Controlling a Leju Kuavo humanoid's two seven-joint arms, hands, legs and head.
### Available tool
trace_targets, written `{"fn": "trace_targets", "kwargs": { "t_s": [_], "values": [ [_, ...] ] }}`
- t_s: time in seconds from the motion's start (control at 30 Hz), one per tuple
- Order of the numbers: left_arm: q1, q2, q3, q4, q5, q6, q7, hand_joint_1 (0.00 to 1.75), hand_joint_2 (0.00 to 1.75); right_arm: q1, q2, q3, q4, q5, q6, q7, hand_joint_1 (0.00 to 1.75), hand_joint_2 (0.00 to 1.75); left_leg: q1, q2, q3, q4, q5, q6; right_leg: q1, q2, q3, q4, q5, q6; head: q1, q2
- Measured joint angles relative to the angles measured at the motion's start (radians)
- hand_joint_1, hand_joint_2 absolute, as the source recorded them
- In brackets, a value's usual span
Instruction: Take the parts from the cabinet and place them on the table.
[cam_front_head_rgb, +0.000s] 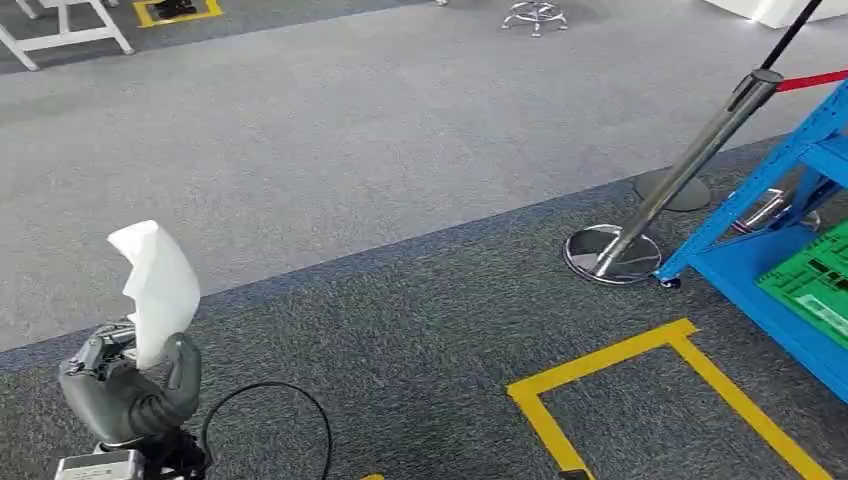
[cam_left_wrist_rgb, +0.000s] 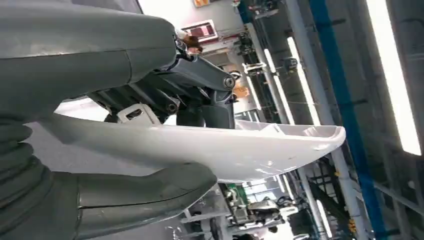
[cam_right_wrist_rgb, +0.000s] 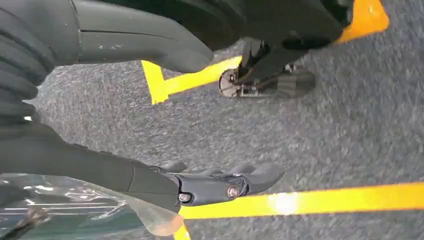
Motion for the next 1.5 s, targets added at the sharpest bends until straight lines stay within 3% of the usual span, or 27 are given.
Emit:
{"fn": "trace_targets", "kwargs": {
  "t_s": [0.07, 0.1, 0.17, 0.2, 0.23, 0.3, 0.33, 0.37, 0.5, 0.57, 0.6, 0.67, 0.7, 0.77, 0.83, 0.87, 1.0, 1.03, 1.07, 1.1, 1.2, 1.27, 1.3, 1.33, 1.37, 1.4, 1.5],
  "values": [
    [-0.003, -0.004, 0.001, 0.0, -0.011, 0.002, 0.0, 1.75, 1.75, 0.0, 0.008, 0.0, -0.003, -0.002, -0.005, 0.003, 0.0, 1.75, -0.002, 0.092, -0.029, 0.069, -0.049, -0.011, 0.002, -0.026, 0.005, -0.004, 0.002, -0.012, -0.016, 0.0],
    [-0.004, -0.009, 0.002, 0.0, -0.014, 0.002, 0.0, 1.75, 1.75, 0.001, 0.009, 0.0, -0.003, -0.004, -0.005, 0.004, 0.0, 1.75, 0.001, 0.116, -0.065, 0.147, -0.089, -0.017, 0.004, -0.041, 0.005, -0.004, 0.0, -0.015, -0.014, 0.0],
    [0.0, -0.019, 0.01, 0.0, -0.016, 0.002, 0.0, 1.75, 1.75, 0.003, 0.01, 0.0, -0.003, -0.005, -0.005, 0.011, 0.0, 1.75, 0.007, 0.13, -0.132, 0.291, -0.146, -0.025, 0.006, -0.072, 0.006, -0.004, -0.004, -0.019, -0.015, 0.0],
    [0.002, -0.024, 0.016, 0.0, -0.016, 0.002, 0.0, 1.75, 1.75, 0.002, 0.012, 0.0, -0.003, -0.005, -0.005, 0.017, 0.0, 1.75, 0.012, 0.131, -0.143, 0.31, -0.141, -0.028, 0.006, -0.087, 0.007, -0.004, -0.006, -0.019, -0.015, 0.0],
    [0.002, -0.028, 0.024, 0.0, -0.012, 0.002, 0.0, 1.75, 1.75, 0.001, 0.013, 0.0, -0.005, -0.006, -0.006, 0.018, 0.0, 1.75, 0.015, 0.132, -0.127, 0.284, -0.115, -0.029, 0.006, -0.1, 0.009, -0.004, -0.007, -0.018, -0.015, 0.0],
    [0.002, -0.039, 0.041, 0.0, -0.005, 0.002, 0.0, 1.75, 1.75, -0.001, 0.021, 0.0, -0.009, -0.009, -0.009, 0.019, 0.0, 1.75, 0.016, 0.153, -0.041, 0.119, -0.026, -0.026, 0.006, -0.124, 0.02, -0.004, -0.015, -0.014, -0.015, 0.0],
    [0.001, -0.042, 0.044, 0.0, -0.003, 0.002, 0.0, 1.75, 1.75, -0.001, 0.024, 0.0, -0.01, -0.01, -0.012, 0.019, 0.0, 1.75, 0.014, 0.191, 0.002, 0.038, 0.004, -0.021, 0.006, -0.133, 0.026, -0.004, -0.021, -0.009, -0.016, 0.0],
    [-0.001, -0.045, 0.045, 0.0, -0.005, 0.002, 0.001, 1.75, 1.75, 0.0, 0.027, 0.0, -0.013, -0.011, -0.016, 0.019, 0.0, 1.75, -0.001, 0.222, 0.017, 0.017, -0.016, -0.019, 0.013, -0.143, 0.021, -0.004, -0.026, 0.0, -0.015, 0.0],
    [0.005, -0.069, 0.069, -0.005, -0.026, 0.002, 0.0, 1.75, 1.75, -0.001, 0.042, 0.0, -0.022, -0.002, -0.021, 0.022, 0.0, 1.75, -0.006, 0.184, 0.011, -0.001, -0.017, 0.009, 0.012, -0.188, 0.041, -0.009, -0.034, 0.02, -0.015, 0.0],
    [0.01, -0.079, 0.082, -0.011, -0.037, 0.002, 0.0, 1.75, 1.75, 0.0, 0.047, 0.0, -0.027, -0.002, -0.018, 0.021, 0.0, 1.75, 0.004, 0.166, 0.019, -0.012, -0.01, 0.021, 0.005, -0.091, 0.016, 0.036, -0.071, 0.025, -0.008, 0.0],
    [0.01, -0.088, 0.09, -0.012, -0.047, 0.002, 0.0, 1.75, 1.75, 0.002, 0.049, 0.0, -0.03, -0.002, -0.015, 0.022, 0.0, 1.75, 0.004, 0.155, 0.017, -0.012, -0.01, 0.027, 0.005, -0.064, -0.024, 0.115, -0.109, 0.025, -0.005, 0.0],
    [0.022, -0.097, 0.107, -0.017, -0.063, 0.002, 0.0, 1.75, 1.75, 0.005, 0.051, 0.0, -0.035, -0.002, -0.011, 0.027, 0.0, 1.75, 0.002, 0.13, 0.017, -0.011, -0.012, 0.03, 0.006, -0.052, -0.115, 0.281, -0.166, 0.027, -0.004, 0.0],
    [0.03, -0.099, 0.114, -0.019, -0.066, 0.002, 0.0, 1.75, 1.75, 0.001, 0.052, 0.0, -0.037, -0.001, -0.009, 0.028, 0.0, 1.75, 0.001, 0.118, 0.018, -0.011, -0.012, 0.03, 0.006, -0.051, -0.14, 0.316, -0.162, 0.027, -0.004, 0.0],
    [0.032, -0.101, 0.121, -0.019, -0.075, 0.002, 0.0, 1.75, 1.75, 0.002, 0.053, 0.0, -0.044, 0.002, -0.009, 0.035, 0.0, 1.75, 0.002, 0.087, 0.022, -0.01, -0.013, 0.029, 0.006, -0.047, -0.124, 0.251, -0.091, 0.025, -0.003, 0.0],
    [0.035, -0.114, 0.137, -0.034, -0.1, 0.002, 0.0, 1.75, 1.75, 0.009, 0.054, 0.0, -0.051, 0.011, -0.009, 0.051, 0.0, 1.75, 0.006, 0.052, 0.024, -0.002, -0.018, 0.022, 0.001, -0.01, -0.049, 0.066, 0.015, 0.024, -0.003, 0.0],
    [0.038, -0.12, 0.145, -0.042, -0.106, 0.002, 0.0, 1.75, 1.75, 0.011, 0.056, 0.0, -0.052, 0.018, -0.008, 0.057, 0.0, 1.75, 0.003, 0.043, 0.019, 0.002, -0.021, 0.015, -0.005, 0.048, -0.037, 0.043, -0.002, 0.026, -0.003, 0.0],
    [0.05, -0.132, 0.169, -0.069, -0.113, 0.002, 0.0, 1.75, 1.75, 0.013, 0.068, 0.0, -0.063, 0.024, -0.007, 0.064, 0.0, 1.75, 0.011, -0.002, 0.001, 0.007, -0.011, -0.009, -0.001, 0.023, -0.02, 0.023, -0.005, 0.012, -0.005, 0.0],
    [0.058, -0.134, 0.172, -0.074, -0.115, 0.002, 0.0, 1.75, 1.75, 0.014, 0.072, -0.001, -0.065, 0.025, -0.007, 0.064, 0.0, 1.75, 0.012, 0.008, 0.0, 0.015, -0.019, -0.012, -0.007, 0.007, -0.016, 0.017, -0.002, 0.004, -0.004, 0.0],
    [0.059, -0.137, 0.179, -0.081, -0.118, 0.002, 0.0, 1.75, 1.75, 0.015, 0.074, -0.001, -0.069, 0.026, -0.008, 0.064, 0.0, 1.75, 0.005, 0.068, -0.012, 0.045, -0.039, -0.017, -0.005, -0.004, -0.013, 0.016, -0.003, -0.004, -0.01, 0.0],
    [0.057, -0.139, 0.184, -0.085, -0.126, 0.002, 0.0, 1.75, 1.75, 0.017, 0.077, -0.001, -0.072, 0.034, -0.008, 0.064, 0.0, 1.75, 0.006, 0.103, -0.04, 0.102, -0.073, -0.021, -0.001, -0.02, -0.012, 0.016, -0.005, -0.01, -0.017, 0.0],
    [0.063, -0.15, 0.199, -0.099, -0.168, 0.002, 0.0, 1.75, 1.75, 0.029, 0.078, -0.001, -0.091, 0.047, -0.008, 0.063, 0.0, 1.75, 0.012, 0.131, -0.139, 0.308, -0.152, -0.028, 0.007, -0.072, -0.01, 0.016, -0.01, -0.017, -0.016, 0.0],
    [0.064, -0.155, 0.213, -0.111, -0.187, 0.002, 0.0, 1.75, 1.75, 0.031, 0.078, -0.001, -0.102, 0.058, -0.012, 0.061, 0.0, 1.75, 0.013, 0.133, -0.116, 0.265, -0.107, -0.026, 0.008, -0.098, -0.007, 0.016, -0.014, -0.017, -0.016, 0.0],
    [0.065, -0.156, 0.216, -0.119, -0.193, 0.002, 0.0, 1.75, 1.75, 0.031, 0.078, -0.001, -0.105, 0.061, -0.013, 0.06, 0.0, 1.75, 0.012, 0.139, -0.075, 0.185, -0.063, -0.022, 0.009, -0.109, -0.002, 0.016, -0.017, -0.016, -0.017, 0.0],
    [0.065, -0.157, 0.218, -0.127, -0.198, 0.002, 0.0, 1.75, 1.75, 0.031, 0.081, -0.001, -0.109, 0.062, -0.014, 0.059, 0.0, 1.75, 0.01, 0.159, -0.021, 0.086, -0.018, -0.015, 0.01, -0.12, 0.004, 0.016, -0.021, -0.013, -0.016, 0.0],
    [0.065, -0.158, 0.22, -0.133, -0.203, 0.002, 0.0, 1.75, 1.75, 0.03, 0.083, -0.001, -0.111, 0.063, -0.017, 0.055, 0.0, 1.75, 0.0, 0.214, 0.01, 0.028, -0.02, -0.007, 0.01, -0.127, 0.008, 0.015, -0.025, -0.009, -0.016, 0.0],
    [0.064, -0.159, 0.222, -0.137, -0.212, 0.002, 0.0, 1.75, 1.75, 0.03, 0.084, 0.0, -0.111, 0.065, -0.019, 0.051, 0.0, 1.75, -0.013, 0.234, 0.016, 0.011, -0.027, 0.001, 0.017, -0.136, 0.007, 0.018, -0.03, -0.001, -0.017, 0.0],
    [0.068, -0.162, 0.236, -0.16, -0.255, 0.002, 0.0, 1.75, 1.75, 0.026, 0.084, 0.0, -0.11, 0.076, -0.023, 0.045, 0.0, 1.75, -0.018, 0.198, 0.006, 0.013, -0.026, 0.011, 0.013, -0.17, 0.018, 0.009, -0.031, 0.011, -0.017, 0.0]
  ]
}}
